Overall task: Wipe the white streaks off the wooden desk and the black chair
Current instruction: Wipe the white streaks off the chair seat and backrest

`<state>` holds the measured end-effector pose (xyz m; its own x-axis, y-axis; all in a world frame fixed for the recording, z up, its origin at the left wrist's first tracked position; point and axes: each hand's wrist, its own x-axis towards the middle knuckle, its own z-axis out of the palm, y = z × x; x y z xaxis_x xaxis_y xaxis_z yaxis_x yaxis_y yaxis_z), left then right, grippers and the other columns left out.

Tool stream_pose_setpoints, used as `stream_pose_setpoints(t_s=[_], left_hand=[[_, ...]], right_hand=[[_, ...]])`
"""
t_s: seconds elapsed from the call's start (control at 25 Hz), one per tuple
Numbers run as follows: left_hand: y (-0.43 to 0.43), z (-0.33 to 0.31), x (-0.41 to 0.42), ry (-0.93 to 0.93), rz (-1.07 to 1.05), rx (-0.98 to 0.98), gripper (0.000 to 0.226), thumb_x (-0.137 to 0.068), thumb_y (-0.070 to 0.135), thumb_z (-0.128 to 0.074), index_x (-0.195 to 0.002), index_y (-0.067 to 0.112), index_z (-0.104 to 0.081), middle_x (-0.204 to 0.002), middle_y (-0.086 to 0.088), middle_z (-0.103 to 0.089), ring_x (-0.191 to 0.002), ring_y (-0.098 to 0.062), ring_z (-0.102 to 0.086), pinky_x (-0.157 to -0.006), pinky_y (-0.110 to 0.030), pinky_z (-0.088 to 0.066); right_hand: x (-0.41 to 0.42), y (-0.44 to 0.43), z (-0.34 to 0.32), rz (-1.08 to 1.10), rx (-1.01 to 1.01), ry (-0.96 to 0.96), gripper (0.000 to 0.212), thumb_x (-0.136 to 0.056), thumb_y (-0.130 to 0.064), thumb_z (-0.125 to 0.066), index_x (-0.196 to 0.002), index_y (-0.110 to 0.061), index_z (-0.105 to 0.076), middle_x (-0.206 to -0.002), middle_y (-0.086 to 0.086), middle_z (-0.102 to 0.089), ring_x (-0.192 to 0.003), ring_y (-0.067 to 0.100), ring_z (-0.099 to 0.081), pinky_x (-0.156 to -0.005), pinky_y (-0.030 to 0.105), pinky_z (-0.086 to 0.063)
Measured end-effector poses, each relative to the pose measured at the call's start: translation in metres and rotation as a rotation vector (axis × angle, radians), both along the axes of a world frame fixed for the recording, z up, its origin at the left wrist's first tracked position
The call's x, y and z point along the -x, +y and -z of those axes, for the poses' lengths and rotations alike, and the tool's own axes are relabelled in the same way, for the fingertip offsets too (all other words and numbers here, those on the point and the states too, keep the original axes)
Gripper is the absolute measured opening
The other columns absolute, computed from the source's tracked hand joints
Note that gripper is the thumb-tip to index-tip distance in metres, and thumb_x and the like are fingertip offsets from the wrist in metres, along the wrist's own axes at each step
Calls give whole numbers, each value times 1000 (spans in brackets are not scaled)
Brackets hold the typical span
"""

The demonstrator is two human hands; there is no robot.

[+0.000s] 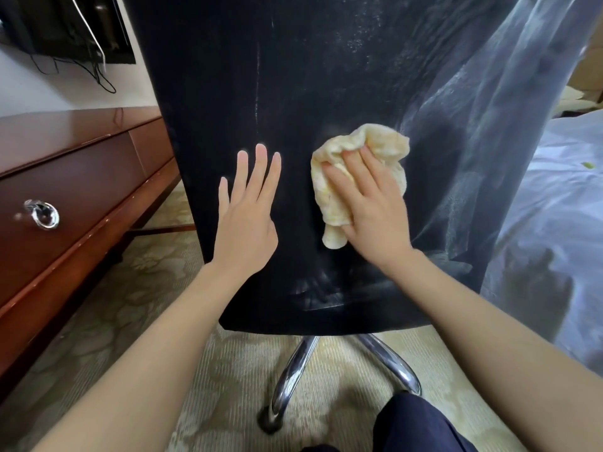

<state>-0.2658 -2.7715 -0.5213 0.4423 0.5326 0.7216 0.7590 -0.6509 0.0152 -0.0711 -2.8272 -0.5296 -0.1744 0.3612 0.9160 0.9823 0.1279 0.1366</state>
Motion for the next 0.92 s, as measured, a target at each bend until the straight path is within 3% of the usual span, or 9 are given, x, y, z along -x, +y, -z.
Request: stream_pose_setpoints(t_s=[0.16,0.28,0.4,0.48,0.6,0.68,0.76,0.92], left_hand=[[0,6,-4,-15,-8,12,94,-79,-12,-48,-153,20,1,-161,-1,7,-147,-24,11,-114,-47,-2],[0,9,-6,-6,-36,-8,95,-77,-12,-50,-153,18,-1,-161,-4,3,-147,-28,6,-114,-47,-5],[1,12,-7,-6,-35,-6,95,-77,-14,-49,-153,19,-2,-161,-5,0,-147,-28,4,-114,-46,-4],[1,13,-6,0,-20,-2,95,-77,-14,-48,-153,19,-1,-161,-4,1,-147,-26,6,-114,-45,-3],[0,12,0,5,5,-15,91,-79,-11,-49,-152,19,-3,-161,-3,-1,-146,-22,6,-115,-43,-7],[0,9,7,3,33,-25,86,-81,-9,-49,-152,18,-10,-160,-2,-5,-147,-21,1,-115,-44,-14],[1,4,14,-16,82,-38,78,-81,-8,-48,-150,17,-21,-159,-1,-15,-147,-20,-9,-115,-44,-21],[-2,-13,27,-181,126,-59,67,-81,-7,-47,-144,13,-36,-153,-4,-31,-141,-19,-27,-114,-38,-21]], right_hand=[[21,1,45,-75,143,38,43,-87,-13,-52,-129,-5,-53,-132,14,-52,-122,34,-45,-99,45,-38],[20,-7,113,-49,349,-174,41,-81,-16,-61,-121,-11,-57,-118,7,-57,-112,27,-45,-95,42,-41],[21,-21,165,15,636,-299,72,-54,-17,-82,-122,-20,-59,-122,2,-59,-114,21,-47,-101,35,-37],[19,-25,171,35,720,-314,82,-51,-27,-85,-127,-24,-54,-131,-2,-52,-120,20,-46,-104,34,-35],[12,-22,150,-42,565,-339,54,-78,-31,-63,-131,-24,-51,-139,-2,-47,-133,21,-33,-110,37,-24],[13,-15,119,-70,474,-325,43,-82,-29,-49,-123,-21,-56,-133,-1,-52,-130,22,-35,-109,39,-25],[19,-4,77,-75,391,-313,40,-80,-26,-49,-118,-18,-58,-129,1,-54,-127,23,-37,-105,44,-30],[34,15,-9,-35,233,-313,45,-83,-26,-54,-126,-15,-55,-140,3,-47,-133,28,-35,-110,45,-26]])
